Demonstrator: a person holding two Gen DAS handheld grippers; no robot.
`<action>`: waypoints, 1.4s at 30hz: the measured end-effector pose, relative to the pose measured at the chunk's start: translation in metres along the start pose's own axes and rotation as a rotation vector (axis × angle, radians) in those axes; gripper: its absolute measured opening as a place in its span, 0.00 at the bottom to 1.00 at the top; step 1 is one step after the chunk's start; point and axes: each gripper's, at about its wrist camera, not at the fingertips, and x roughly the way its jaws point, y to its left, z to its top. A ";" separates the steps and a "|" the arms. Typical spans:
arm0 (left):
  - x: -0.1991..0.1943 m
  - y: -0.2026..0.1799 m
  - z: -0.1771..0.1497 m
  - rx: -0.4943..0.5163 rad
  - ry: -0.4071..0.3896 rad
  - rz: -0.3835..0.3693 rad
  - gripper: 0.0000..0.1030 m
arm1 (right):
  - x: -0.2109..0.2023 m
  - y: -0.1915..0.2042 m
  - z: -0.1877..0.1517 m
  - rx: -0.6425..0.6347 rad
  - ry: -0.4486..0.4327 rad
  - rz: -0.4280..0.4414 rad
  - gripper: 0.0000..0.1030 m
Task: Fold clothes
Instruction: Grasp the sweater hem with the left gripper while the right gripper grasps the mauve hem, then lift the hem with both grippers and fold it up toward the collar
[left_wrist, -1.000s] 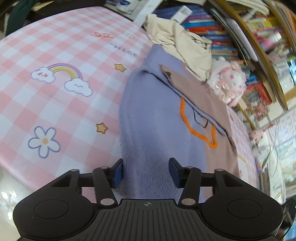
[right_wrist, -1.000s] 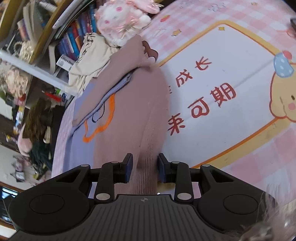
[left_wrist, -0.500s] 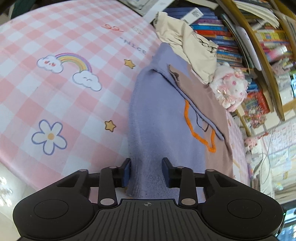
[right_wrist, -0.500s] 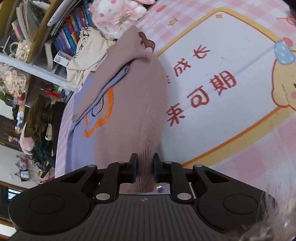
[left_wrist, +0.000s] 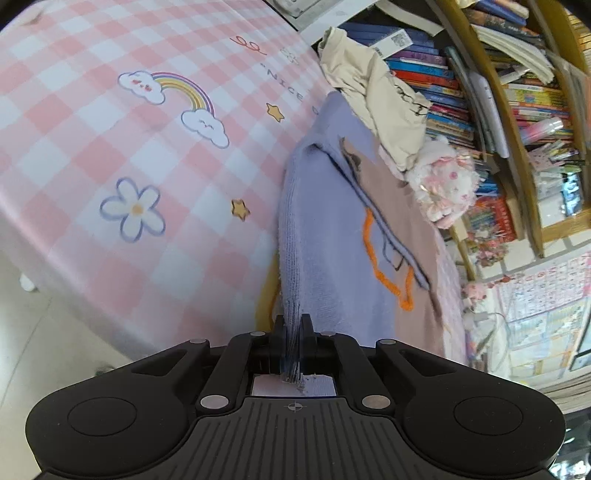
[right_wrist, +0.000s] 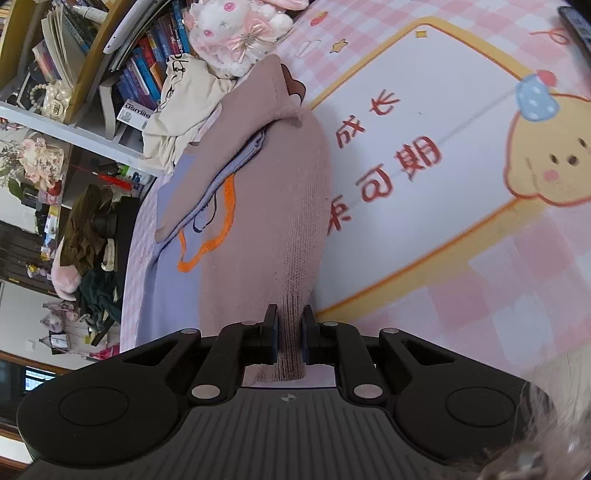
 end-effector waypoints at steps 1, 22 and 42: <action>-0.003 0.000 -0.004 0.003 -0.001 -0.007 0.04 | -0.003 -0.001 -0.003 -0.002 0.003 0.001 0.11; -0.052 0.001 -0.061 -0.127 -0.033 -0.118 0.03 | -0.064 -0.028 -0.040 0.088 0.094 0.129 0.11; 0.021 -0.091 0.098 -0.014 -0.224 -0.275 0.04 | -0.033 0.055 0.107 0.106 -0.264 0.291 0.11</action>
